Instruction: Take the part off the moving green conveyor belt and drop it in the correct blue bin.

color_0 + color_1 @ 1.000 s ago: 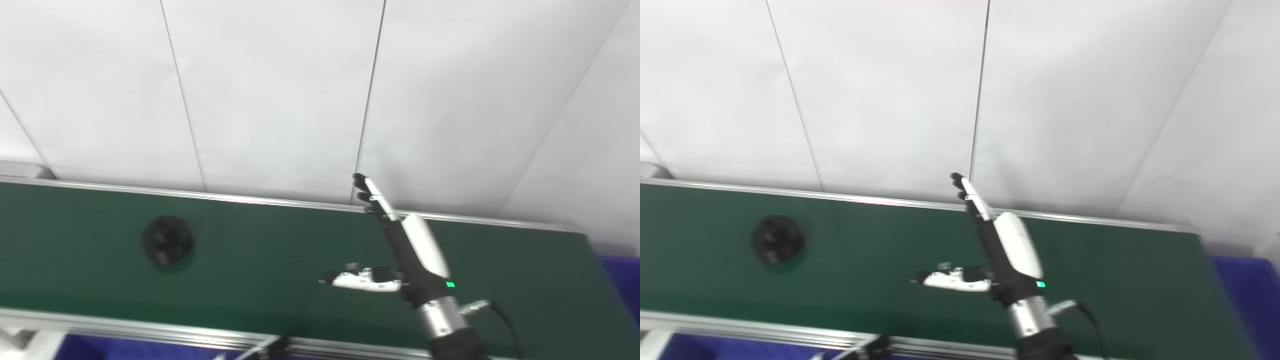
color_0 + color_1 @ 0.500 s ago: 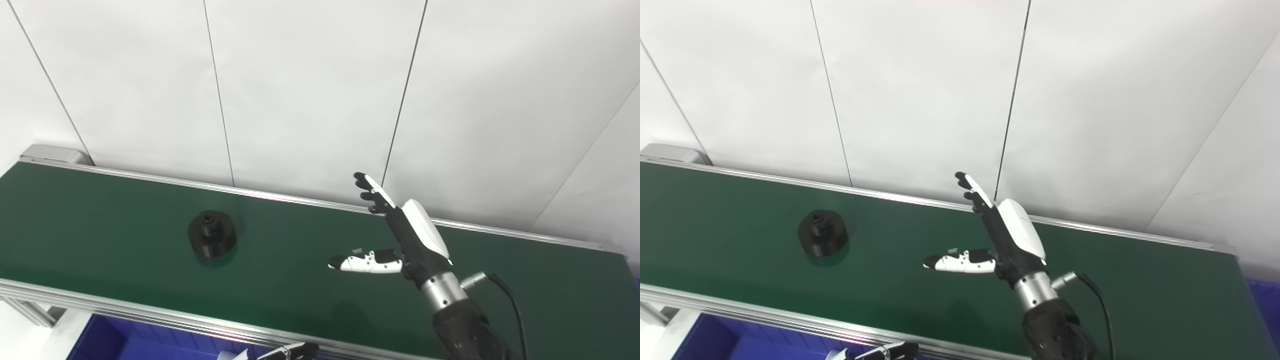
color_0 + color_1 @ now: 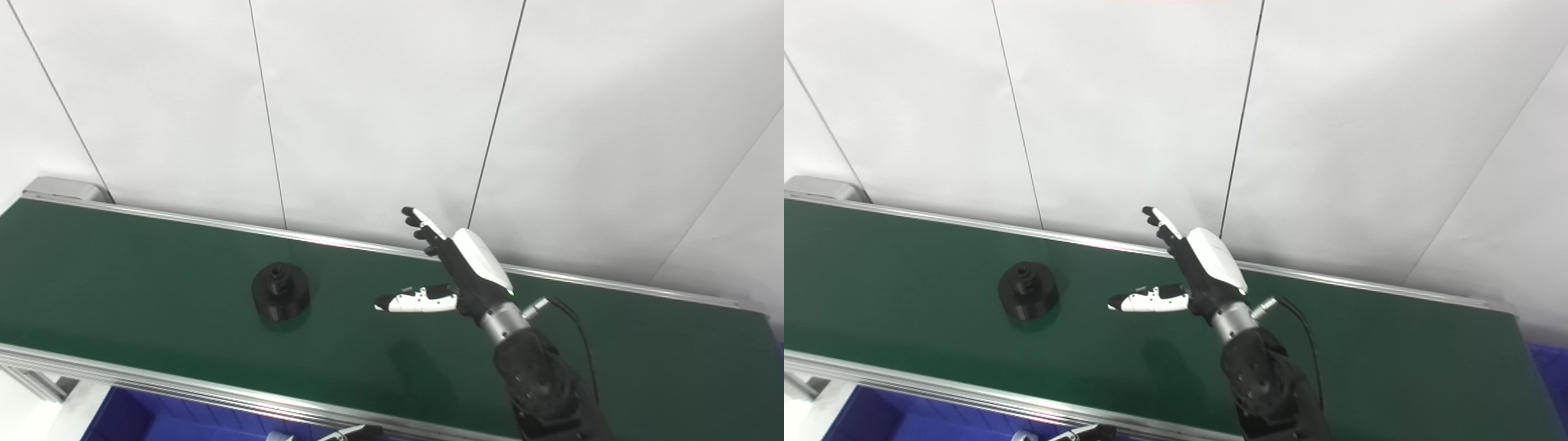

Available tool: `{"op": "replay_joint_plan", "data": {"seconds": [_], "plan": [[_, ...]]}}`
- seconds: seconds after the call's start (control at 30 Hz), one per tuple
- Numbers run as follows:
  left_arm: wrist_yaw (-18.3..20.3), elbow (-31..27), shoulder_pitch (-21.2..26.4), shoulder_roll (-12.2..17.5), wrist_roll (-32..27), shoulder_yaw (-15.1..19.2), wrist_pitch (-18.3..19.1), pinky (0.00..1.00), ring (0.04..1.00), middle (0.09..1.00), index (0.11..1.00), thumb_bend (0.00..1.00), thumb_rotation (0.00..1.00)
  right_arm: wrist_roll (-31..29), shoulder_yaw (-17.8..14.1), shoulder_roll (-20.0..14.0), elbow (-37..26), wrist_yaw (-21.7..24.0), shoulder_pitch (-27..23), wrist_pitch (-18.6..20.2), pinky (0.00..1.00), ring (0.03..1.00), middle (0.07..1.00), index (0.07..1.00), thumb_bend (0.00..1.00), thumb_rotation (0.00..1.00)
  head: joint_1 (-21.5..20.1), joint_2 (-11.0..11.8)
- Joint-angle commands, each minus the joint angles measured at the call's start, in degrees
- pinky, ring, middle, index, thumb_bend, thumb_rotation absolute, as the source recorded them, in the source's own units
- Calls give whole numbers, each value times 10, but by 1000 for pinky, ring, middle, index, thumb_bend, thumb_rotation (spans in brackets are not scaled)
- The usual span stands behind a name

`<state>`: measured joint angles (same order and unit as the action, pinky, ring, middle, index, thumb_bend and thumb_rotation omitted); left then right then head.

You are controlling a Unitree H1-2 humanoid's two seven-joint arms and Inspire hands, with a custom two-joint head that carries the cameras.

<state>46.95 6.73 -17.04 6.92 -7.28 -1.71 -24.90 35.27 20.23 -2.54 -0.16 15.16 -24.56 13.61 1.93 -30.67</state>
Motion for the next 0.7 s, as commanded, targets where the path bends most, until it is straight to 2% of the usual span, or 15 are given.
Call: {"op": "replay_joint_plan", "data": {"seconds": [0.0,0.1,0.37,0.53,0.67], "plan": [[4,-13,-6,-1,-10,-4,-20,841,916,945,908,811,530,7,5,7,0,-2,-36,9,830,902,941,972,926,454,1,-1],[-1,-19,-15,4,-6,-17,-20,850,924,952,912,820,583,15,19,12,39,-2,-61,9,802,888,945,973,928,455,0,-1],[-1,-14,-20,11,-23,-41,-20,845,926,958,906,816,543,27,48,32,122,-6,-113,17,834,904,951,961,959,420,2,-2],[-8,-17,-18,8,-15,-48,-20,830,914,953,910,811,541,38,72,36,170,-8,-143,5,811,890,936,959,970,438,6,-4],[-18,-18,-18,8,-8,-54,-20,832,913,949,908,816,541,38,90,44,200,-1,-165,2,849,914,954,972,985,460,8,-4]]}}
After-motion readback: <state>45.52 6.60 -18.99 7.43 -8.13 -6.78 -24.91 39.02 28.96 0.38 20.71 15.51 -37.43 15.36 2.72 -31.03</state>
